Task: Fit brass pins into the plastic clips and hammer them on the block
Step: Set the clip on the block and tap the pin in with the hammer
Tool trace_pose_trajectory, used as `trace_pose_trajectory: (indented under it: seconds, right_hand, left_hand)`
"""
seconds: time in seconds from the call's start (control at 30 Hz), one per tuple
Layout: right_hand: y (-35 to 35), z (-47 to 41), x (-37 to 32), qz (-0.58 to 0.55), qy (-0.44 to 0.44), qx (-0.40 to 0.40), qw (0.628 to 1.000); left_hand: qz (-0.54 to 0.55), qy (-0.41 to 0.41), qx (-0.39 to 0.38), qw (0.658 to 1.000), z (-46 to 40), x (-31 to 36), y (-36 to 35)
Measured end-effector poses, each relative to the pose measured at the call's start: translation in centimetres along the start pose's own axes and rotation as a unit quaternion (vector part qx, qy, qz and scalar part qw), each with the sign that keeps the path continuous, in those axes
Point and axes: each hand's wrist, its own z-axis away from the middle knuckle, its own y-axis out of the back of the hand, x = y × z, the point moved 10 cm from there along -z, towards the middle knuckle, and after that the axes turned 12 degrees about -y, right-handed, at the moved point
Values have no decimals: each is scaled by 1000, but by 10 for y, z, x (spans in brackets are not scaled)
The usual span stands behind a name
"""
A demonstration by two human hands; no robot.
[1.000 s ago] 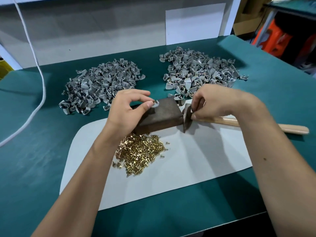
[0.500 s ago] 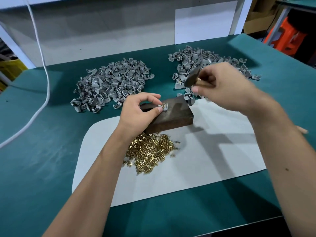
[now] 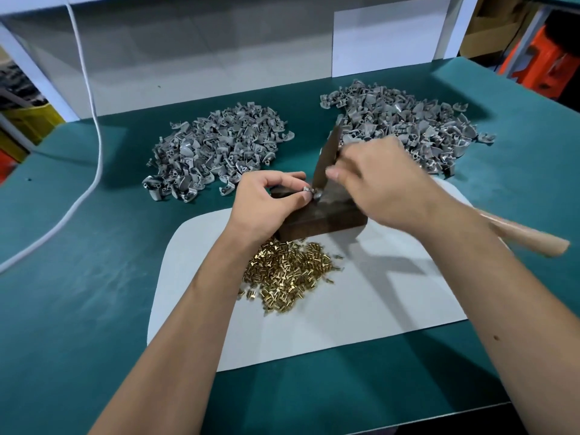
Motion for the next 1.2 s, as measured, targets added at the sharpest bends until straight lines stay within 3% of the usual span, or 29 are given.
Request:
trace_pose_trajectory:
  seconds: [0.1,0.23,0.37,0.43,0.53,0.7,0.8,0.97,1.1,1.2]
  right_hand:
    - [-8,-1,10,59,-20,-45,997]
    - [23,1,-2,-6,7,59,998]
    - [-12,2,-4,88,-20,-42,995]
    - [1,-2,-5,124,-26,-19,992]
    - [16,4,-13,51,-3,51,997]
    - [-6,4,-8,141,-41,-33,989]
    - [15,1,-19,102,-18,43,994]
    - [-12,2,-21,170,-41,-45,984]
    - [14,1,-31,114,-18,40,993]
    - [-13,6,-24,158,-41,-41,986]
  left_hand:
    - [4,7,-1,1000,1,1,0]
    - [-2,15,1,1000,1,2,1]
    - [8,20,3,1000,3,1,0]
    - [4,22,4,1000,3,1,0]
    - [1,20,7,1000,1,0,1]
    - [3,19,6,1000,3,2,1]
    - [2,15,6,1000,2,3,1]
    - [11,19,10,1000,3,1,1]
    - [-16,8,1,1000,1,2,1]
    - [6,21,9,1000,1,-1,2]
